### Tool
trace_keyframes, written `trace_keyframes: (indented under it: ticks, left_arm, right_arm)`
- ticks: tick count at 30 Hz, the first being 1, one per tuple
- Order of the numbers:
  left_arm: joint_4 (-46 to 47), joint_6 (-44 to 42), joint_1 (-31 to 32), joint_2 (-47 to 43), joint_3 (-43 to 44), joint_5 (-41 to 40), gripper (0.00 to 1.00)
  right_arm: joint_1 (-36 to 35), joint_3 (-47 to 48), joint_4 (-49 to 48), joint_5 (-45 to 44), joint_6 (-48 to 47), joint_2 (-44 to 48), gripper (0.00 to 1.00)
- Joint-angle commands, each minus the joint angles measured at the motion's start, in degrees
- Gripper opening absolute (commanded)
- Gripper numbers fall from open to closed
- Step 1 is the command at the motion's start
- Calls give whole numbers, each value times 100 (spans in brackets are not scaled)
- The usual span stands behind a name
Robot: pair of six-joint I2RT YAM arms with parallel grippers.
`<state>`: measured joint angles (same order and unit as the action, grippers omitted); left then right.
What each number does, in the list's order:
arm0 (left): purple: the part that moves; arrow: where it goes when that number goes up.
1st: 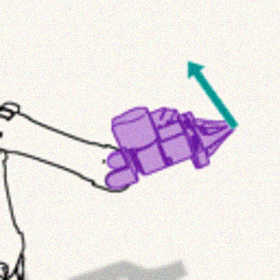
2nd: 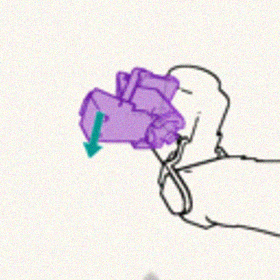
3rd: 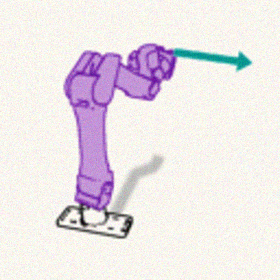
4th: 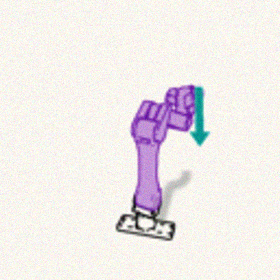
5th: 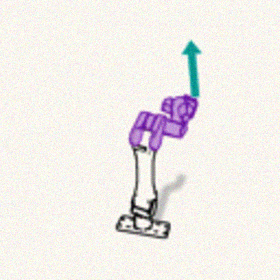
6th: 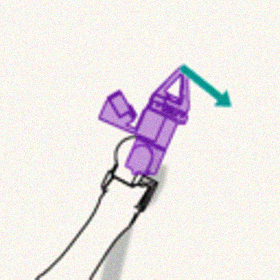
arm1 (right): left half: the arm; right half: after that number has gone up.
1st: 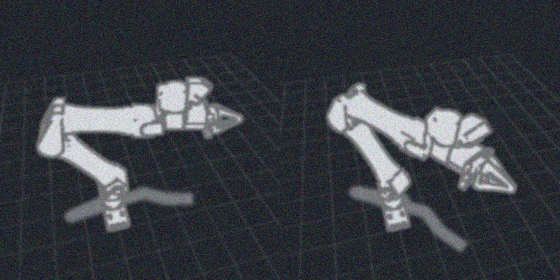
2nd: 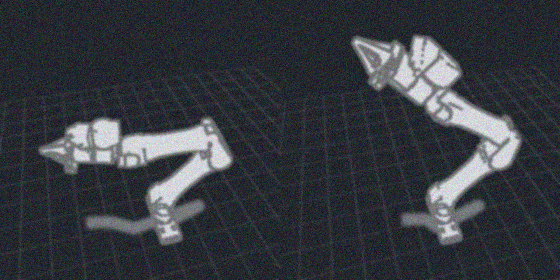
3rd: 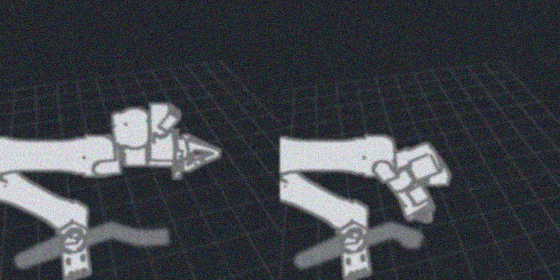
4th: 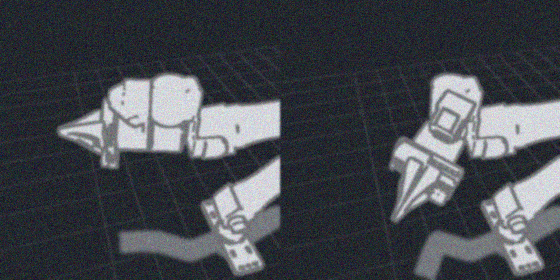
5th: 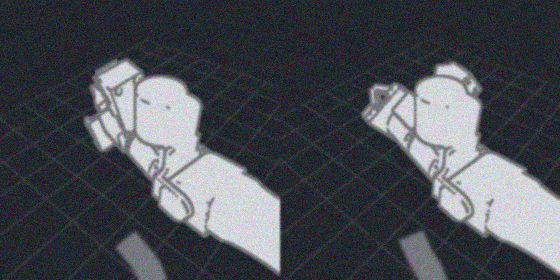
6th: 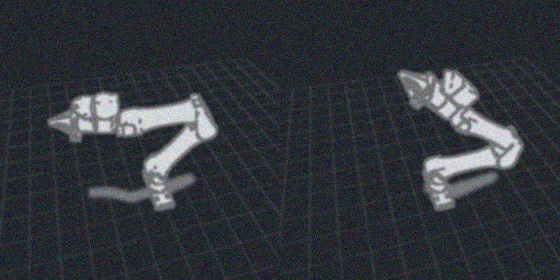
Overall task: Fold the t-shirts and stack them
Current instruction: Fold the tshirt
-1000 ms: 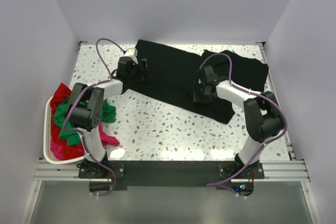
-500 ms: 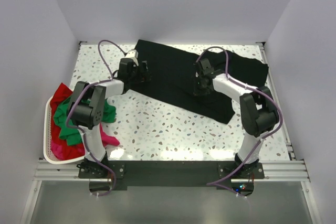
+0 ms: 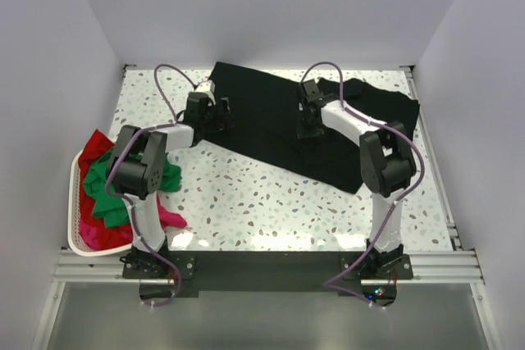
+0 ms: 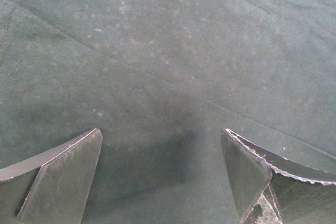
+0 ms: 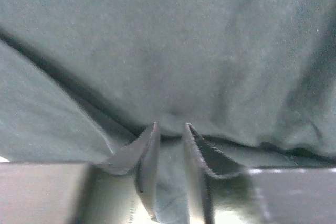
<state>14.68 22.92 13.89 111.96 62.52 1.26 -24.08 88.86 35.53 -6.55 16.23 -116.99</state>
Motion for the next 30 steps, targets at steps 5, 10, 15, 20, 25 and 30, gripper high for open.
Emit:
trace_keyframes:
  ticks: [5, 10, 15, 20, 25, 30]
  left_arm:
    - [167, -174, -53, -342, -29, -117, 100]
    - [167, -174, -62, -316, -30, -108, 100]
    - [105, -183, -115, -175, 41, -108, 100]
    - [79, -200, -158, -139, 41, -108, 100]
    - [70, -200, -185, -184, 23, -108, 100]
    - [70, -209, -194, -184, 6, -108, 100]
  right_arm:
    - [-115, -1062, -273, -163, 20, 1300, 45]
    - [-273, -1924, -450, -31, 223, 2189, 52]
    - [-431, -2417, -564, 136, 337, 2216, 51]
    - [-423, -2479, -687, 31, 381, 1996, 51]
    - [-431, -2408, -661, -83, 407, 1864, 50]
    - [-423, -2408, -749, -136, 381, 1689, 47]
